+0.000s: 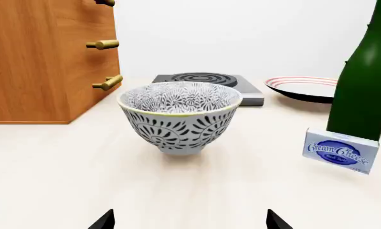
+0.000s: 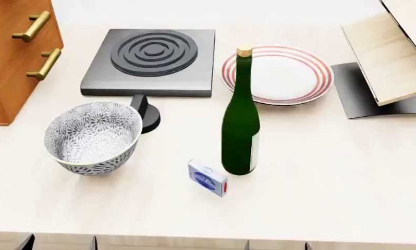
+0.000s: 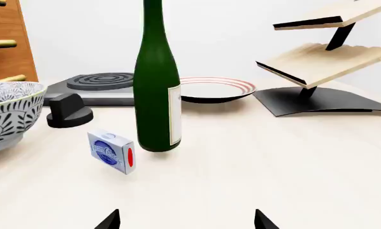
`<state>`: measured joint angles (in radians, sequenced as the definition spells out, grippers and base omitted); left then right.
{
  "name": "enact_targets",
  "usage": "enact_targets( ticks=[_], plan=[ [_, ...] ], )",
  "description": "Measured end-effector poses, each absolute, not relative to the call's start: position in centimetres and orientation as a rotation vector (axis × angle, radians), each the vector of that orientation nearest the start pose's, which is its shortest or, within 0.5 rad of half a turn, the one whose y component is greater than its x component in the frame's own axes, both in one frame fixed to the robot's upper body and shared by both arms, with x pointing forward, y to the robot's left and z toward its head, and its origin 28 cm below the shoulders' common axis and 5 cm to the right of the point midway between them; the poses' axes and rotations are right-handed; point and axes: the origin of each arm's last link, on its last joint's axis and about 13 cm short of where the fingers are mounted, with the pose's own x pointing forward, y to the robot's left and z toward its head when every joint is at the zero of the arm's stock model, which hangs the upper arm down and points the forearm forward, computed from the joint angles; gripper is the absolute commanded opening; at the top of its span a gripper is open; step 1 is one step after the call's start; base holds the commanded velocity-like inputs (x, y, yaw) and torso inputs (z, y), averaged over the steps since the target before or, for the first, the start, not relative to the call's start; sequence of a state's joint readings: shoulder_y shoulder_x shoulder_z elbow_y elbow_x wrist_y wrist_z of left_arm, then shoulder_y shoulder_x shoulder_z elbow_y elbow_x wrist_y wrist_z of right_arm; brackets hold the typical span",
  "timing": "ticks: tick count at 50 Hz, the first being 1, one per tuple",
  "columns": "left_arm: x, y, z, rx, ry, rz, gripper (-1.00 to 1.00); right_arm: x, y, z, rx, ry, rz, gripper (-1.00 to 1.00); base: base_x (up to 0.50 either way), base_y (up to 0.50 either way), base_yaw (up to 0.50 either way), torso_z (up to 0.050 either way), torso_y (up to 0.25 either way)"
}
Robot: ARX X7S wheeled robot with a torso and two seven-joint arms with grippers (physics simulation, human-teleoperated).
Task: Pick up the akita bowl and put it on the plate.
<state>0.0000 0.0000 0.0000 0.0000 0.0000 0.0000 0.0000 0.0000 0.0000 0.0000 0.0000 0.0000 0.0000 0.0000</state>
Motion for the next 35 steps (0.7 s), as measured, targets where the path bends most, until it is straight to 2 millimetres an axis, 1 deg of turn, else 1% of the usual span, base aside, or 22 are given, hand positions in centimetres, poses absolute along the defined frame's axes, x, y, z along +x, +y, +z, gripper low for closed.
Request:
enact_targets(
  ticks=[2,12,18,25,35],
  plan=[
    [21.4,20.9,1.3,0.007,-0.003,0.015,1.0,21.4,-10.1,1.4,-0.005,-0.012,-0.014,1.0,0.0,0.0,0.0,0.0,0.0],
    [21.2,20.7,1.3,0.006,-0.003,0.006,1.0,21.1,-9.7,1.5,-0.004,-0.009,-0.003,1.0,0.0,0.0,0.0,0.0,0.0],
    [20.8,20.6,2.1,0.016,-0.038,0.012,1.0,20.6,-9.7,2.3,-0.01,-0.037,0.001,1.0,0.0,0.0,0.0,0.0,0.0],
    [19.4,20.7,4.7,0.033,-0.148,0.027,1.0,19.1,-9.6,4.6,-0.016,-0.124,0.007,1.0,0.0,0.0,0.0,0.0,0.0],
    [16.2,20.6,8.7,0.094,-0.338,0.058,1.0,16.4,-9.8,8.1,-0.051,-0.276,-0.008,1.0,0.0,0.0,0.0,0.0,0.0]
  ],
)
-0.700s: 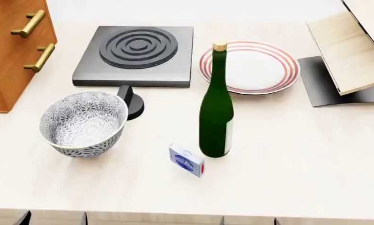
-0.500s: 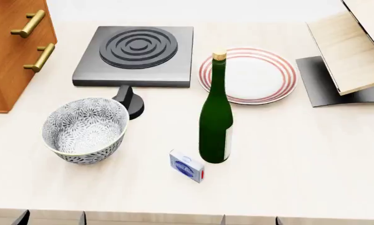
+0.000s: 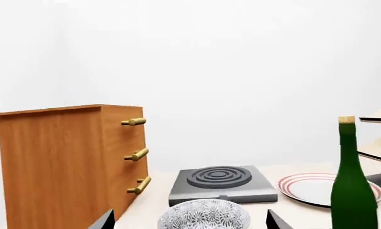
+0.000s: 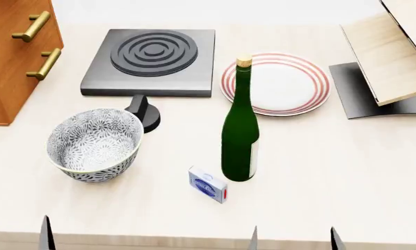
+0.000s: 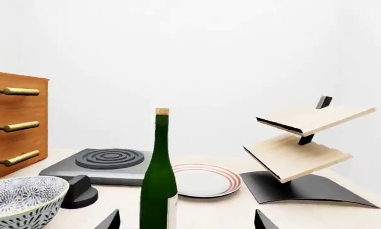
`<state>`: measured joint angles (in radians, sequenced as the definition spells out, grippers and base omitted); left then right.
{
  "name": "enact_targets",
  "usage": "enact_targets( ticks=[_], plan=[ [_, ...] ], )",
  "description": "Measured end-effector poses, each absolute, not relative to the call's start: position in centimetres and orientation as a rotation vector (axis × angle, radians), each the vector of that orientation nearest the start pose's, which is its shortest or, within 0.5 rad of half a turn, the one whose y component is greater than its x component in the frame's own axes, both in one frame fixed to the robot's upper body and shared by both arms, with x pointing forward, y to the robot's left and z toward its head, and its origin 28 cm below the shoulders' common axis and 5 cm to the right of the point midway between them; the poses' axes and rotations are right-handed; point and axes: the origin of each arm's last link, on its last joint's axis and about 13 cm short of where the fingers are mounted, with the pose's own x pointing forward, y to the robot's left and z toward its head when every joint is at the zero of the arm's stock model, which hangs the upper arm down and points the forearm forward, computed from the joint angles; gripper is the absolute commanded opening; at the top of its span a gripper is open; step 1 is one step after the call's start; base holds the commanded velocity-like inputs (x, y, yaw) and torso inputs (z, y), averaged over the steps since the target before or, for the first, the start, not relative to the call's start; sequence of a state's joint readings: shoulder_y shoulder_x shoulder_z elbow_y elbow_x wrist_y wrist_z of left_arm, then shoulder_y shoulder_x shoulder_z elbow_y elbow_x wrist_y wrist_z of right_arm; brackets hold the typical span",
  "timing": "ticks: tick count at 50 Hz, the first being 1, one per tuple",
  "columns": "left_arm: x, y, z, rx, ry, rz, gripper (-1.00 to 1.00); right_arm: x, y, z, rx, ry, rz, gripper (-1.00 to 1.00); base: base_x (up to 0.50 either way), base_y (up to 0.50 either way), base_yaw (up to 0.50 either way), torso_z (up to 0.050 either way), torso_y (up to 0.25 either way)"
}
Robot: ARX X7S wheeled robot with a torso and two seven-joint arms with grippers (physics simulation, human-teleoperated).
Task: Pick up the akita bowl and put it on the plate.
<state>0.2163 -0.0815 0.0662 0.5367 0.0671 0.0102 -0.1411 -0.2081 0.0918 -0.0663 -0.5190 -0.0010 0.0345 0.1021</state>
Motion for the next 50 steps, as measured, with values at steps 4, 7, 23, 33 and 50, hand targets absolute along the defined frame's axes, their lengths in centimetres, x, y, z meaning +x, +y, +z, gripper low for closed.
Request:
enact_targets(
  ticks=[4,7,23,33,50],
  plan=[
    [14.9,20.5,9.9,0.112,-0.396,0.062,1.0,15.1,-9.8,9.4,-0.066,-0.336,-0.01,1.0,0.0,0.0,0.0,0.0,0.0],
    [14.2,20.4,10.6,0.121,-0.432,0.064,1.0,14.3,-9.7,10.2,-0.074,-0.372,-0.01,1.0,0.0,0.0,0.0,0.0,0.0],
    [11.8,20.3,12.8,0.146,-0.548,0.072,1.0,12.0,-9.5,12.3,-0.096,-0.483,-0.005,1.0,0.0,0.0,0.0,0.0,0.0],
    [11.7,20.8,13.2,0.141,-0.571,0.106,1.0,11.8,-9.8,12.8,-0.093,-0.504,-0.025,1.0,0.0,0.0,0.0,0.0,0.0],
    [11.9,22.0,13.5,0.126,-0.585,0.182,1.0,12.0,-10.6,13.1,-0.081,-0.514,-0.08,1.0,0.0,0.0,0.0,0.0,0.0]
  ],
)
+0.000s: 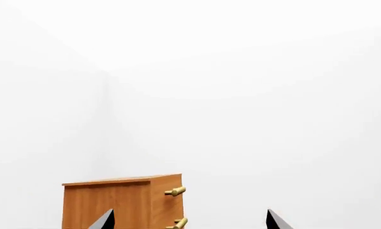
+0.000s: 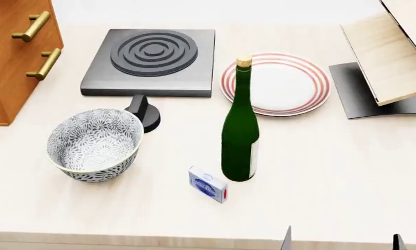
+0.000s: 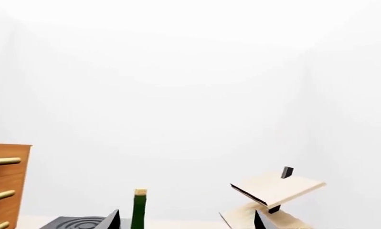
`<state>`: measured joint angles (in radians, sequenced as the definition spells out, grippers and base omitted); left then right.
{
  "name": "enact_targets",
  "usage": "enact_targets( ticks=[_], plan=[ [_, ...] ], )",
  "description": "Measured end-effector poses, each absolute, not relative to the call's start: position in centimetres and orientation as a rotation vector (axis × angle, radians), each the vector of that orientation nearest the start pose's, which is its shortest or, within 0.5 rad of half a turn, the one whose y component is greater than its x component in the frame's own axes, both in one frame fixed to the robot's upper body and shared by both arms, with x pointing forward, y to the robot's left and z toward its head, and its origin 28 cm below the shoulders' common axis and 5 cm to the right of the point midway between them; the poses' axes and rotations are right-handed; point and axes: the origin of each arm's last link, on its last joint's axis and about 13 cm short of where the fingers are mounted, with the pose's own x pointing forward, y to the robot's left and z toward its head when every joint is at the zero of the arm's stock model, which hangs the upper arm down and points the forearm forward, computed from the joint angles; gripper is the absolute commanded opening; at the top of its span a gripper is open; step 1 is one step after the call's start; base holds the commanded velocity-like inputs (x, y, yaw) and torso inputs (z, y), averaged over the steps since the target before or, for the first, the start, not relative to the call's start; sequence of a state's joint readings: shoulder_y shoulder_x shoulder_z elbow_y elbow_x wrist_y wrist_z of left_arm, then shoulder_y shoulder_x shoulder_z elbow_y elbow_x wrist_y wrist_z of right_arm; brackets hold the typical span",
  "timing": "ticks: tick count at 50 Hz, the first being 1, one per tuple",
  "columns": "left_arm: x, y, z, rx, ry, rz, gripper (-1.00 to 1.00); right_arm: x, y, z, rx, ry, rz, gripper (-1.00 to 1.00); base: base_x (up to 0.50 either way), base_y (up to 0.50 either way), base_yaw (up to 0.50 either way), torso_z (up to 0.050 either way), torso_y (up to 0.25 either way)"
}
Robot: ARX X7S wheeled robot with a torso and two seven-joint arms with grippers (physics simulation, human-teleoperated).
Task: Pick up the akita bowl and put it on the plate.
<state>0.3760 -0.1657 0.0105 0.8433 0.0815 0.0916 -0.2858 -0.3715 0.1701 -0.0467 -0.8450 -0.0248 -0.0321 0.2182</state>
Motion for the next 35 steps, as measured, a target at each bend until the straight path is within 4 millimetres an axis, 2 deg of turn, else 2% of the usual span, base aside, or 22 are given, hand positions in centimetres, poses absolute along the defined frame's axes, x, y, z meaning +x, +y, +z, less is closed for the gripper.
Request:
enact_targets(
  ticks=[35],
  plan=[
    [11.86,22.68,13.75,0.119,-0.599,0.226,1.0,12.19,-11.03,13.26,-0.047,-0.52,-0.123,1.0,0.0,0.0,0.0,0.0,0.0]
  ],
)
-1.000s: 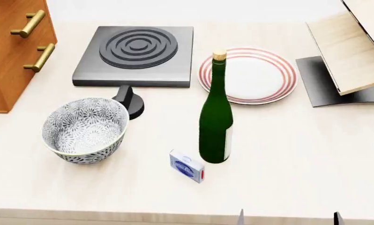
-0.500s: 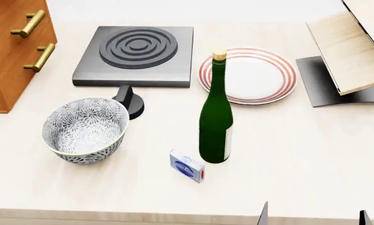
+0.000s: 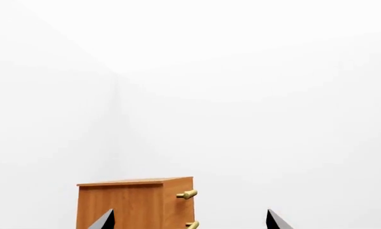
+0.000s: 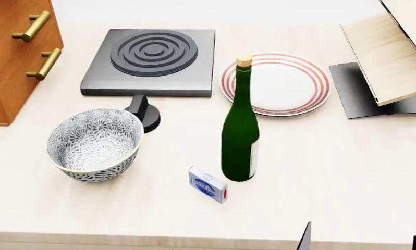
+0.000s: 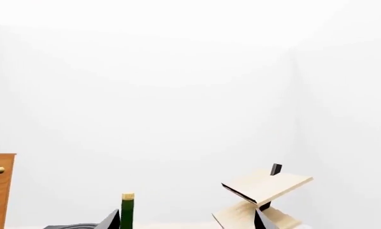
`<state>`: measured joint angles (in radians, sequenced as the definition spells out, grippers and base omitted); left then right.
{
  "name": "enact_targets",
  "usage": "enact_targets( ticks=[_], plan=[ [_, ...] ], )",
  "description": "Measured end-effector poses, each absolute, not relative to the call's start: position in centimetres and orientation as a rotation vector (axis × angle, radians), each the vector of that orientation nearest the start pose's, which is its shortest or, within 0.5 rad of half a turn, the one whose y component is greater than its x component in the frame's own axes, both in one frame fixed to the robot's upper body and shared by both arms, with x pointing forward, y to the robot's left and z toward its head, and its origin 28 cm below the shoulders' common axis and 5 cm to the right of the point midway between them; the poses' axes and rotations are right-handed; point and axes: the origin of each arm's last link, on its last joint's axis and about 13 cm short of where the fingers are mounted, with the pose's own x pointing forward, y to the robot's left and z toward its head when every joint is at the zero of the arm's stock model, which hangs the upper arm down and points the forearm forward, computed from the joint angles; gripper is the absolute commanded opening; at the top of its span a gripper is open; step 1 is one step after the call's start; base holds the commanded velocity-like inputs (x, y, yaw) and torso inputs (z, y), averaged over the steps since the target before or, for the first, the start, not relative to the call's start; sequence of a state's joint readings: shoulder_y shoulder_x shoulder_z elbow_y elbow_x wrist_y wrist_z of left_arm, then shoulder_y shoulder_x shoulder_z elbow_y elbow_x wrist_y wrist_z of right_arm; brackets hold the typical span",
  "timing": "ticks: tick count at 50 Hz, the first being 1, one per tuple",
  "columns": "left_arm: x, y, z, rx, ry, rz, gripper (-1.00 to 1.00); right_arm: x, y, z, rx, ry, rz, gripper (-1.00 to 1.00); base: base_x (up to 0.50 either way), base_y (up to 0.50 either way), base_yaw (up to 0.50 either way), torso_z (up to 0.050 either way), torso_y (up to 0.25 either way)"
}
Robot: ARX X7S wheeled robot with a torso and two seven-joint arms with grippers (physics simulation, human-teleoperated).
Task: Pick up the akita bowl and put it on the plate.
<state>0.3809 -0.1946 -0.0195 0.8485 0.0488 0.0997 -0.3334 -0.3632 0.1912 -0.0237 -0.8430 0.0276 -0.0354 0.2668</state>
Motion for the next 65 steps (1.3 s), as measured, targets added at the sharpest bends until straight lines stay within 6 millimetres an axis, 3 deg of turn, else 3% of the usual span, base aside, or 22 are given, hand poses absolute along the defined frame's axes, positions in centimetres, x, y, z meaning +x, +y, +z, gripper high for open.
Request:
enact_targets(
  ticks=[32,65],
  plan=[
    [11.83,22.39,13.67,0.128,-0.599,0.209,1.0,12.28,-10.65,12.99,-0.031,-0.502,-0.093,1.0,0.0,-0.05,0.0,0.0,0.0],
    [11.87,22.35,13.6,0.127,-0.599,0.207,1.0,12.33,-10.5,12.84,-0.034,-0.496,-0.079,1.0,0.0,-0.25,0.0,0.0,0.0]
  ],
)
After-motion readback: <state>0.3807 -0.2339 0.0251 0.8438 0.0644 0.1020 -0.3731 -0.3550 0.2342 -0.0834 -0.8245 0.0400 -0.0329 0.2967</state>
